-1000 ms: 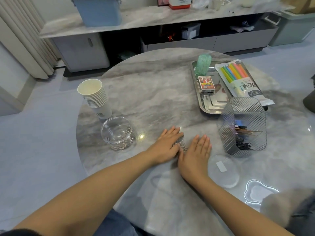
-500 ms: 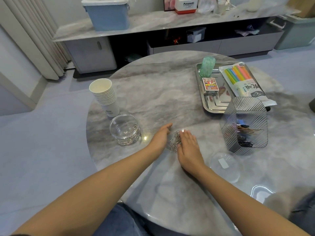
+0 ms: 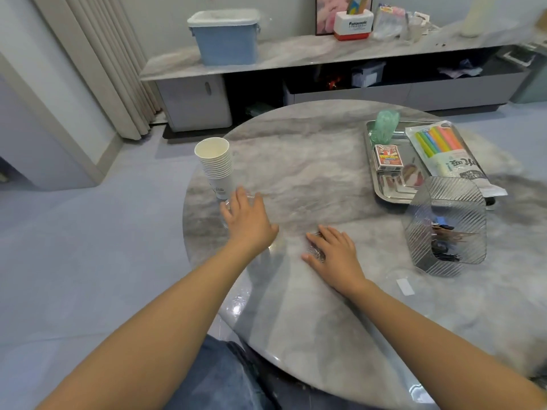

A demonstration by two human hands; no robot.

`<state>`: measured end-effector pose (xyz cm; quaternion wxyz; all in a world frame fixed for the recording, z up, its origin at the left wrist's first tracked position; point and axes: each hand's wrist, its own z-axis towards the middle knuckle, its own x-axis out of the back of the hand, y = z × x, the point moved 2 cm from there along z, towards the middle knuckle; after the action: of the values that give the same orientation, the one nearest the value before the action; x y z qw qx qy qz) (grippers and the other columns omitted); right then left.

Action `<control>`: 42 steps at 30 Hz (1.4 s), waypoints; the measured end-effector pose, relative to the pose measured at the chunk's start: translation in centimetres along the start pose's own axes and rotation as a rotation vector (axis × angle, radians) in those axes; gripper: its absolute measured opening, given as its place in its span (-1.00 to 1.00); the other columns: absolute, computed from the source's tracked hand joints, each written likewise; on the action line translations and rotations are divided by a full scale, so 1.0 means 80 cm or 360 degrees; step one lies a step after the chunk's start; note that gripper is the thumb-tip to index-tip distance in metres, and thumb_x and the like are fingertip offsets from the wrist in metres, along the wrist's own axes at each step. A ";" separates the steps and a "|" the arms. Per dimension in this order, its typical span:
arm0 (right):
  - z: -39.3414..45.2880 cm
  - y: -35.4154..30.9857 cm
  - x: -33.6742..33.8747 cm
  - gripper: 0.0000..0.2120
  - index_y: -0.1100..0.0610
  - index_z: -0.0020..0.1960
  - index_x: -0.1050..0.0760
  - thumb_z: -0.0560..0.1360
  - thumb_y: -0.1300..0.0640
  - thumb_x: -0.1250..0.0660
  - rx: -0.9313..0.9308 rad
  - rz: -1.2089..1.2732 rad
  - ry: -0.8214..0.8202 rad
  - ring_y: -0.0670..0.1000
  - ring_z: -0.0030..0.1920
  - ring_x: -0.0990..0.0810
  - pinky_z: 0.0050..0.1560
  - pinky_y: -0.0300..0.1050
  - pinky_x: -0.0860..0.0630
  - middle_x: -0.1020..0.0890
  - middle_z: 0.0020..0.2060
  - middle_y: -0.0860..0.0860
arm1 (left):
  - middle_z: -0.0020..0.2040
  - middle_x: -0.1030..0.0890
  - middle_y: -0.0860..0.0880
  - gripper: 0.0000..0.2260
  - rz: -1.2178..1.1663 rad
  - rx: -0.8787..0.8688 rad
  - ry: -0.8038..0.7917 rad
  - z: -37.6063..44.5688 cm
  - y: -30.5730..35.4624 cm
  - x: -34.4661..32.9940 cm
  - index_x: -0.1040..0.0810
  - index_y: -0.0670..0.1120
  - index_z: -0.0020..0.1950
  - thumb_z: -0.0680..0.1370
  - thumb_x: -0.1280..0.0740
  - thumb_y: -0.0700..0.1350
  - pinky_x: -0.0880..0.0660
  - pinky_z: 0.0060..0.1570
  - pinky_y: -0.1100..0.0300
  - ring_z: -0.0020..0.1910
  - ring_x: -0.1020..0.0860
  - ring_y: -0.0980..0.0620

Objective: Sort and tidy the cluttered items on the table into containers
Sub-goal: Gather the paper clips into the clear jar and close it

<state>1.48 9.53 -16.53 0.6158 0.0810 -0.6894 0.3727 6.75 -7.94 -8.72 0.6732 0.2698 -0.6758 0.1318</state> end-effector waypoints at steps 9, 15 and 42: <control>-0.012 0.010 0.019 -0.76 0.04 0.10 -0.63 0.44 0.07 -0.42 0.0001 0.0243 0.0102 0.04 0.18 -0.43 0.13 -0.29 -0.15 -0.58 0.10 -0.02 | 0.50 -0.07 -0.17 -0.11 -0.0238 -0.0082 -0.0215 0.014 -0.018 -0.008 0.08 -0.02 0.55 0.42 -0.39 0.18 -0.10 0.40 -0.06 0.50 -0.02 -0.15; -0.007 0.010 0.025 -0.88 0.14 -0.02 -0.62 0.45 0.17 -0.40 -0.0053 0.0275 -0.0021 0.05 0.06 -0.44 0.01 -0.28 -0.27 -0.56 -0.08 0.03 | 0.54 0.05 -0.09 0.01 -0.0274 -0.0580 -0.0545 -0.005 0.011 -0.017 0.21 0.01 0.55 0.38 -0.47 0.10 -0.06 0.47 0.02 0.53 0.05 -0.08; 0.060 -0.073 0.090 -0.92 0.15 -0.04 -0.56 0.53 0.17 -0.30 -0.0113 0.0512 -0.0157 -0.05 -0.17 -0.51 -0.27 -0.30 -0.35 -0.60 -0.21 0.01 | 0.53 -0.02 -0.08 0.09 -0.0490 -0.0601 -0.0635 0.008 0.010 -0.023 0.26 0.02 0.55 0.34 -0.52 0.01 -0.29 0.35 0.10 0.46 -0.20 -0.09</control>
<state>-0.63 4.93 -7.36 0.5161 -0.0340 -0.7357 0.4374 5.66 -7.29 -10.40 0.5776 0.2598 -0.7582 -0.1550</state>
